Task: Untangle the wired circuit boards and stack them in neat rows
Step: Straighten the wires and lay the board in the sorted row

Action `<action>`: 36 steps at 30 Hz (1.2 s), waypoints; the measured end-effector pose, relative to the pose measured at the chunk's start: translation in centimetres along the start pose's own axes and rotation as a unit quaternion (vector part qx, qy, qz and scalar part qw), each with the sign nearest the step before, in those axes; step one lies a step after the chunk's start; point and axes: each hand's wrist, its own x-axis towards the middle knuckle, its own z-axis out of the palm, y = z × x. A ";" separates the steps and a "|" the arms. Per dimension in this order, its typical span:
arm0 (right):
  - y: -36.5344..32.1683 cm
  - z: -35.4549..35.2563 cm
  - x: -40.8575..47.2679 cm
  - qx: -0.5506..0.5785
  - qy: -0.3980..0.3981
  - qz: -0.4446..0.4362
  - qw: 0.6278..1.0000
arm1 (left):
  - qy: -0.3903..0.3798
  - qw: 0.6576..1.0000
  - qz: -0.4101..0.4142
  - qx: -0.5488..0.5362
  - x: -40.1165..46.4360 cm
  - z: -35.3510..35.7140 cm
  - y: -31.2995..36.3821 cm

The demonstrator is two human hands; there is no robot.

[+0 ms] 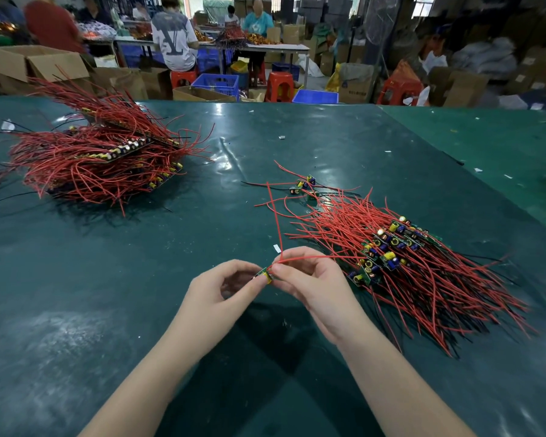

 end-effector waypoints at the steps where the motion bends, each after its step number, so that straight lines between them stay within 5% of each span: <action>1: 0.0 0.0 0.0 -0.001 -0.004 0.001 1.000 | -0.007 0.999 -0.016 -0.029 0.1 -0.1 0.1; 13: -1.7 -1.9 -0.1 -0.152 -0.104 -0.042 0.982 | -0.047 0.996 -0.054 -0.061 0.2 -0.5 0.1; 36: -2.2 -2.2 0.1 -0.127 -0.011 0.005 0.992 | -0.026 0.997 -0.041 -0.059 0.1 -1.1 0.6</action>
